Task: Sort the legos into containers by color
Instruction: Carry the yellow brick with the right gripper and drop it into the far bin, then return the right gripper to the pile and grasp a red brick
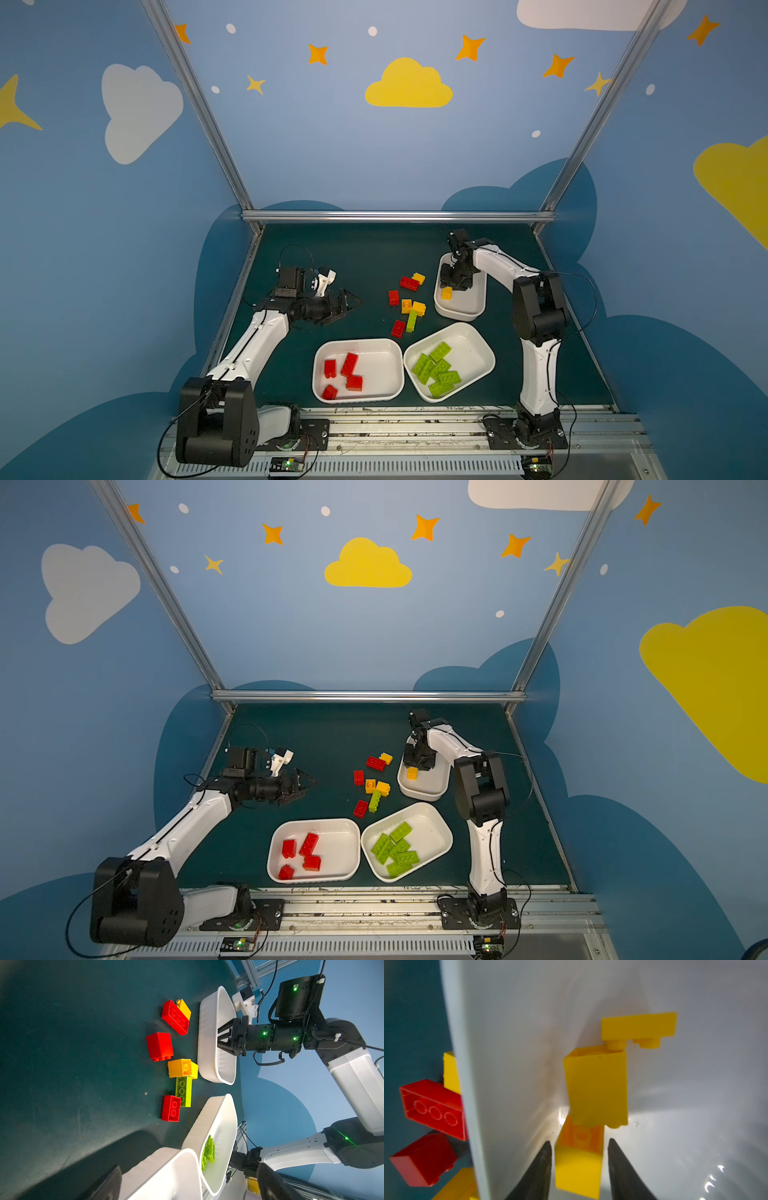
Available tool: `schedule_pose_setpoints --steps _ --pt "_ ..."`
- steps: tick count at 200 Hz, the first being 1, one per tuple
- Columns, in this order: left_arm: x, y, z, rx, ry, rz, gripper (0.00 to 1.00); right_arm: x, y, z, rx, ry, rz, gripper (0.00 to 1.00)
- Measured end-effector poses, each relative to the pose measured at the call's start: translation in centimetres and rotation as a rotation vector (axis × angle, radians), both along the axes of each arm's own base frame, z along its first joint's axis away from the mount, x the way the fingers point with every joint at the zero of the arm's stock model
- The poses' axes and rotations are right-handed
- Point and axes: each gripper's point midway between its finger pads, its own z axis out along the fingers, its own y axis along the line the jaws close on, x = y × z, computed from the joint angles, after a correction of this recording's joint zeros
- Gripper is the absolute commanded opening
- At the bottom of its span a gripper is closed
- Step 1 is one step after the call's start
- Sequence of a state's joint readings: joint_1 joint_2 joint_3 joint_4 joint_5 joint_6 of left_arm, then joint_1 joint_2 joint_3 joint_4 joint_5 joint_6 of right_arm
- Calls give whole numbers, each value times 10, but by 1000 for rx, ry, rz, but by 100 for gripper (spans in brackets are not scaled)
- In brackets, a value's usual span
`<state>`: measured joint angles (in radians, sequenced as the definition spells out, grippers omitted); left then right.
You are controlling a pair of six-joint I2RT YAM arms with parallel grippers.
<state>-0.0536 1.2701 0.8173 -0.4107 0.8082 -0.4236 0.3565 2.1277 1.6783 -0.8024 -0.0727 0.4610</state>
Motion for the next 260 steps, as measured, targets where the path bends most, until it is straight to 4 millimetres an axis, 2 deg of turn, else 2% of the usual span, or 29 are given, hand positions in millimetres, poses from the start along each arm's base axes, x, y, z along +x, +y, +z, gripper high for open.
schedule_pose_setpoints --steps 10,32,48,66,78,90,112,143,169,195,222,260 --pt "0 0 0 1 1 1 100 -1 0 1 0 2 -3 57" --pt "0 0 0 2 1 1 100 -5 -1 11 4 1 3 56" --pt "0 0 -1 4 3 2 100 -12 2 32 24 -27 13 56" --pt "-1 1 -2 8 8 3 100 -21 10 67 56 -82 33 57" --pt "-1 1 -3 13 9 4 100 -28 24 91 84 -130 67 58" --pt "-2 2 -4 16 11 4 100 -39 44 107 115 -156 114 59" --pt "-2 2 -3 20 12 2 99 -56 86 116 150 -164 206 63" --pt "-1 5 0 27 6 4 100 -66 142 99 162 -132 303 65" --pt "-3 7 1 29 6 9 100 -64 170 72 135 -98 344 66" --pt "-4 9 6 29 -11 14 99 -56 180 46 81 -76 353 66" --pt "-7 10 6 29 -14 19 99 -50 181 22 24 -55 362 63" --pt "-10 11 2 29 -1 22 100 -45 181 2 -22 -35 366 55"
